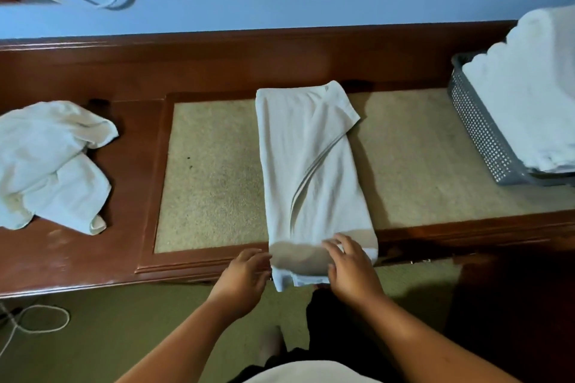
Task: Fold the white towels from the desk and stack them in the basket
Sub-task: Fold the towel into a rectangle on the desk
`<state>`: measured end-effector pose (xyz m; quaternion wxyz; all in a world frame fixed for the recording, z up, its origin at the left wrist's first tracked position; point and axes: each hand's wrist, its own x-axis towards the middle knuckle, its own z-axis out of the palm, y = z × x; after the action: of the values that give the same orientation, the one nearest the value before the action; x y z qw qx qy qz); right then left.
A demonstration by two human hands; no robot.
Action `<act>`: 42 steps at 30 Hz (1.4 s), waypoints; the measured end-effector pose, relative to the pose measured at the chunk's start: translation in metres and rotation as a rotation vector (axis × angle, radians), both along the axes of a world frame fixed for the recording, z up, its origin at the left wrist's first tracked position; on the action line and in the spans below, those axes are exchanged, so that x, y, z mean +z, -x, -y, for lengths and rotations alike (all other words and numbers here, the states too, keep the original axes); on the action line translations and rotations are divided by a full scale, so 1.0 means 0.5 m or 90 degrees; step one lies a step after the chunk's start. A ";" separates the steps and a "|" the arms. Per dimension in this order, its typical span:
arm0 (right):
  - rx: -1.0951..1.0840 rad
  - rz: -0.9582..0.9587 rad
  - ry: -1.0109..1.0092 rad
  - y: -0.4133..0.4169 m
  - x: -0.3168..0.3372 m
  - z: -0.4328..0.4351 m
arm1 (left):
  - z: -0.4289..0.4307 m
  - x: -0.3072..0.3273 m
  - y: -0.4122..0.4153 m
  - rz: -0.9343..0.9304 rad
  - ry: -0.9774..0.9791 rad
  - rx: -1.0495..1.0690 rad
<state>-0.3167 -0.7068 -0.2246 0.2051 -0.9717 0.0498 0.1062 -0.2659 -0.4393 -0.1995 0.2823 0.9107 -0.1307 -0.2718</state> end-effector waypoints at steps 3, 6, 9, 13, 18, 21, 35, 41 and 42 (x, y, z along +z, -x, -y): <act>0.036 -0.067 0.074 -0.038 0.002 0.063 | 0.050 -0.004 -0.025 0.081 -0.031 -0.036; 0.098 -0.097 0.099 -0.084 -0.003 0.113 | 0.103 0.001 -0.054 0.102 -0.040 -0.067; 0.143 -0.131 0.107 -0.134 -0.009 0.140 | 0.137 0.009 -0.083 0.088 -0.054 -0.105; 0.155 -0.116 0.165 -0.214 -0.010 0.173 | 0.199 0.003 -0.134 0.070 -0.124 -0.095; 0.212 -0.129 0.181 -0.279 -0.021 0.217 | 0.278 -0.012 -0.207 0.009 -0.125 -0.023; 0.240 -0.134 0.185 -0.334 -0.009 0.251 | 0.318 -0.041 -0.278 0.103 -0.166 -0.022; 0.200 -0.022 0.149 -0.813 -0.051 0.273 | 0.372 -0.058 -0.860 -0.004 0.033 0.594; 0.091 -0.088 0.145 -0.939 -0.072 0.246 | 0.318 -0.115 -0.943 -0.269 0.121 0.783; 0.061 -0.088 0.138 -0.931 -0.066 0.235 | 0.319 -0.107 -0.939 -0.259 0.141 0.792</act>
<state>0.1490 -0.8243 -0.2574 0.0899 -0.9797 0.0286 0.1769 0.2037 -0.5989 -0.2531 0.4975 0.7125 0.4482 -0.2098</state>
